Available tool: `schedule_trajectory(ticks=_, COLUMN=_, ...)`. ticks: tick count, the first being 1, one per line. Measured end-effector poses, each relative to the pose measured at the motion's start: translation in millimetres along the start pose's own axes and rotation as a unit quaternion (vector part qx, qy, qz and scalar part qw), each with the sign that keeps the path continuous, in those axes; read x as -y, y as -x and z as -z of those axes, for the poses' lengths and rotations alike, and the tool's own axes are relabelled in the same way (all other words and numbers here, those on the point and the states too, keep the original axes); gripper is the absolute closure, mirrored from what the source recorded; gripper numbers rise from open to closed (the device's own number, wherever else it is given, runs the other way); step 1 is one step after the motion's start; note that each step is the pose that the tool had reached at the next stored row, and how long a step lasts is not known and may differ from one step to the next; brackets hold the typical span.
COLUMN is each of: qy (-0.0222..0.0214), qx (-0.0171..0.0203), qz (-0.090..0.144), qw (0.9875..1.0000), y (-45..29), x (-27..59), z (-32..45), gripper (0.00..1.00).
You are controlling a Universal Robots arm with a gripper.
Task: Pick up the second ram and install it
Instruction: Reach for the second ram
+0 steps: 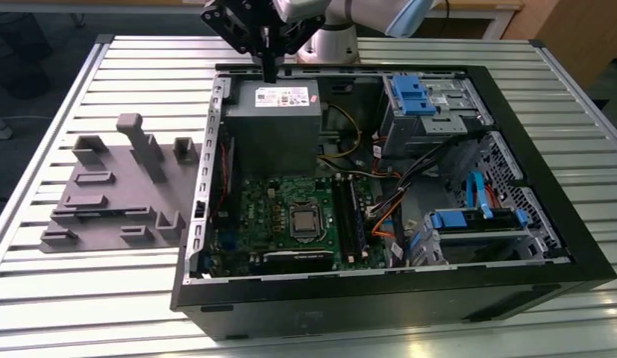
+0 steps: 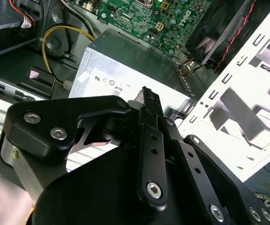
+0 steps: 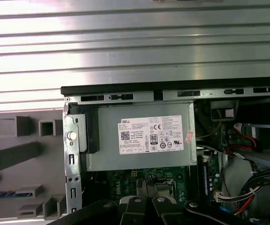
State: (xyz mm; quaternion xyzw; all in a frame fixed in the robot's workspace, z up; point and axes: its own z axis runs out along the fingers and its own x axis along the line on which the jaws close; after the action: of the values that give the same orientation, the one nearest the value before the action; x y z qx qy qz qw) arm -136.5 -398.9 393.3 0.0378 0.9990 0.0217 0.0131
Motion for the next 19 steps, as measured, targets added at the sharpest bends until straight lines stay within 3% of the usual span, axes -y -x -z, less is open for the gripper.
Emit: schedule_trajectory(ticks=19, qy=0.0000, qx=0.0000, qz=0.000, qw=1.0000, y=-5.7, x=0.4, z=0.1, gripper=0.89)
